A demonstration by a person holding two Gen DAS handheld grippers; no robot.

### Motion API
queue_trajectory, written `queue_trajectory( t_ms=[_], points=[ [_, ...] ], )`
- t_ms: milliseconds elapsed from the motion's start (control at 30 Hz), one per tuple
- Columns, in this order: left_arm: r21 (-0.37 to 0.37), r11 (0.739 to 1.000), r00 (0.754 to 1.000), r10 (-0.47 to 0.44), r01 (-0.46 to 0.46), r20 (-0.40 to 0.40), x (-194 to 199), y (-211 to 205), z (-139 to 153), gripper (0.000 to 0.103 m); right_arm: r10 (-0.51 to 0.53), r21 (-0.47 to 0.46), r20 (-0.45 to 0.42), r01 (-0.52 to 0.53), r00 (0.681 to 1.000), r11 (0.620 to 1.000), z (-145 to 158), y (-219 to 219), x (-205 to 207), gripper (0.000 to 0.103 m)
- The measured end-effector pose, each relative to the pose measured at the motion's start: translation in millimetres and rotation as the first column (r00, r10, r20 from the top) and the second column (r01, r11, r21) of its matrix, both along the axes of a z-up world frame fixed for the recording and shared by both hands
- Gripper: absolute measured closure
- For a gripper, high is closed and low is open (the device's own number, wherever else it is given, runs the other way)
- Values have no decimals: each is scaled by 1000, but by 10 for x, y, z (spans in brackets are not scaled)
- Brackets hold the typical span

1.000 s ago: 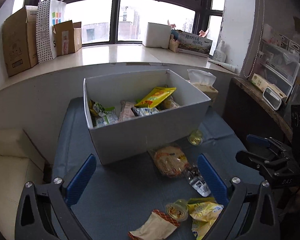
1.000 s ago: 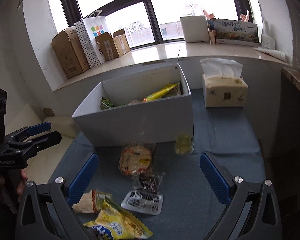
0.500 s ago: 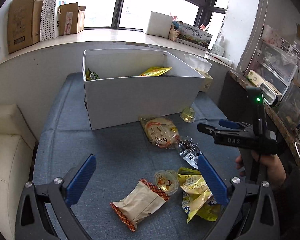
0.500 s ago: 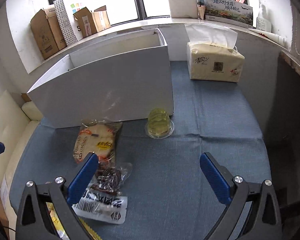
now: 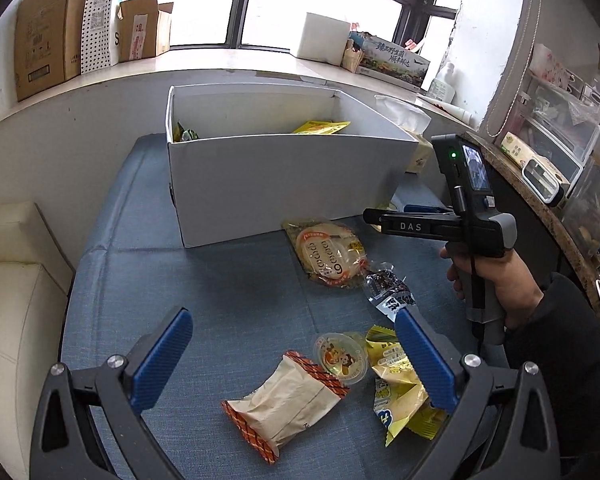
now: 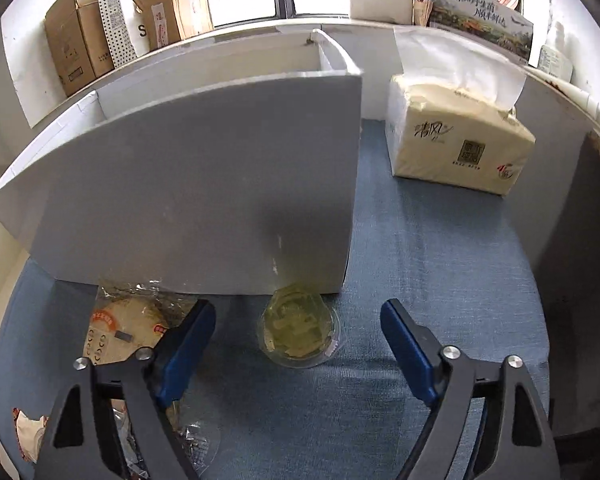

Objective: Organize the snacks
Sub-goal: 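Grasp the jelly cup with the right gripper while the left gripper grasps the round flatbread pack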

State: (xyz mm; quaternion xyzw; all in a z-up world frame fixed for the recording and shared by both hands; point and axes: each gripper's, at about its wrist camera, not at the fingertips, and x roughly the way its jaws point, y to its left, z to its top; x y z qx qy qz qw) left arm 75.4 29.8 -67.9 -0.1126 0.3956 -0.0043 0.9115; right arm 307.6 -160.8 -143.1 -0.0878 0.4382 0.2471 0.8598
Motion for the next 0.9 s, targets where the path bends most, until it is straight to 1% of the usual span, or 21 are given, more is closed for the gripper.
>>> queue_trajectory(
  t_ms=[33, 67, 100, 133, 300, 367, 500, 633, 733, 800, 900],
  points=[
    [0, 1000, 1000, 2, -2, 0, 1, 3, -5, 0, -1, -3, -10, 1, 1000, 1000, -28, -1, 18, 32],
    [0, 1000, 1000, 2, -2, -1, 5, 6, -8, 0, -2, -11, -15, 1, 1000, 1000, -54, 0, 29, 41],
    [1, 1000, 1000, 0, 0, -2, 10, 11, -11, 0, -14, -39, 13, 15, 1000, 999, -50, 3, 19, 58],
    [4, 1000, 1000, 2, -2, -3, 15, 15, -13, 0, -7, -30, 15, 7, 1000, 1000, -37, 0, 9, 61],
    [2, 1000, 1000, 0, 0, -11, 72, 24, -27, 0, 18, -18, 46, -17, 999, 1000, 38, -42, -104, 62],
    [14, 1000, 1000, -3, 3, -16, 128, -1, -24, 0, 19, 3, 49, -19, 999, 1000, 82, -113, -176, 62],
    [34, 998, 998, -45, 46, -40, 359, -92, -25, 0, 19, 61, 53, -22, 998, 998, 222, -278, -392, 62],
    [52, 996, 992, -69, 75, -108, 728, -247, -104, 0, 9, 144, 63, -18, 998, 989, 409, -558, -702, 62],
    [68, 994, 985, -78, 89, -152, 997, -399, -199, 0, -12, 174, 61, 2, 998, 985, 560, -695, -878, 62],
    [87, 993, 979, -56, 74, -195, 1170, -484, -276, 0, -31, 201, 56, 19, 998, 979, 628, -776, -978, 62],
    [97, 994, 973, -28, 52, -231, 1367, -590, -361, 0, -61, 198, 77, 45, 995, 979, 685, -913, -1146, 62]
  ],
)
